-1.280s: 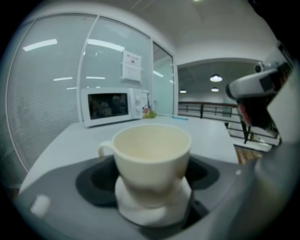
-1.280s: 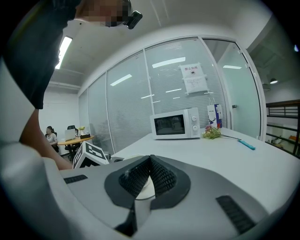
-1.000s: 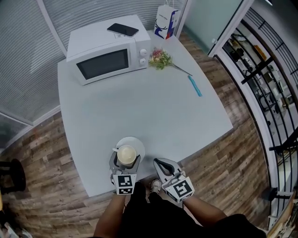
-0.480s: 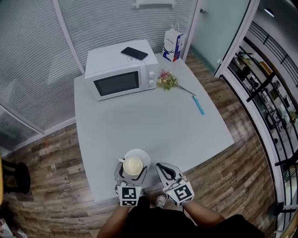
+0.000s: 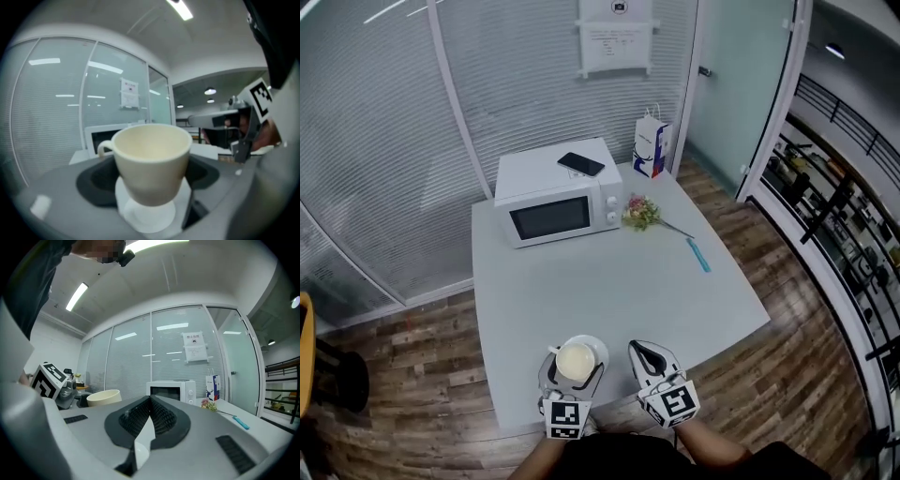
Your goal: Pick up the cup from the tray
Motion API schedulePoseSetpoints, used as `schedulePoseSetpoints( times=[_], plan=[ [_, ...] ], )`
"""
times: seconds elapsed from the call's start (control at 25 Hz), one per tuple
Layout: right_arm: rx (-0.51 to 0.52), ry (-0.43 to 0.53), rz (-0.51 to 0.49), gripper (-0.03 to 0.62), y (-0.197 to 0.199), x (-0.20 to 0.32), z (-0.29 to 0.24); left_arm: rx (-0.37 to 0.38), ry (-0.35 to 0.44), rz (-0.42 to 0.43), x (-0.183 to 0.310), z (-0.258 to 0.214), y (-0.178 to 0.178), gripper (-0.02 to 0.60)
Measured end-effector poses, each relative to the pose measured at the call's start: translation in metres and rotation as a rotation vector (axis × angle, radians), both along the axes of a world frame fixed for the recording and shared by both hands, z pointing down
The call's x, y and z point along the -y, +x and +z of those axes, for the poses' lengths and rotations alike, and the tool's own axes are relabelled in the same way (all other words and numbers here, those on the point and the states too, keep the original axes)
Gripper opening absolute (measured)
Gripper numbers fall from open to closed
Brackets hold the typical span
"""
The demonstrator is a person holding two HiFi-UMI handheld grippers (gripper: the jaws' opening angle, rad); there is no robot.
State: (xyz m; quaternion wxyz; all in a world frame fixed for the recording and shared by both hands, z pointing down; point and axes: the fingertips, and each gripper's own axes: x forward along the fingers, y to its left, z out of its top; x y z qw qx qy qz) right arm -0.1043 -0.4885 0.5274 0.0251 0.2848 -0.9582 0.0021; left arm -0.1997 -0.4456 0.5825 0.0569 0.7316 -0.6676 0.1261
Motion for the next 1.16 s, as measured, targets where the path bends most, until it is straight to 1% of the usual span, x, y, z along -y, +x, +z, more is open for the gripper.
schedulePoseSetpoints(
  times=[0.24,0.6,0.8,1.16],
  plan=[
    [-0.007,0.023,0.018,0.005,0.002,0.003,-0.011,0.012,0.031,0.007,-0.001,-0.017,0.003,0.426],
    [-0.003,0.041,0.032,0.005,0.005,0.001,-0.020,0.021,0.056,-0.003,-0.005,-0.025,0.004,0.426],
    [-0.009,0.037,0.036,0.005,0.008,-0.001,-0.017,0.008,0.057,-0.001,-0.005,-0.022,0.007,0.426],
    [-0.020,0.039,0.042,0.005,0.010,-0.007,-0.017,0.011,0.050,0.002,-0.010,-0.021,0.008,0.426]
  ],
)
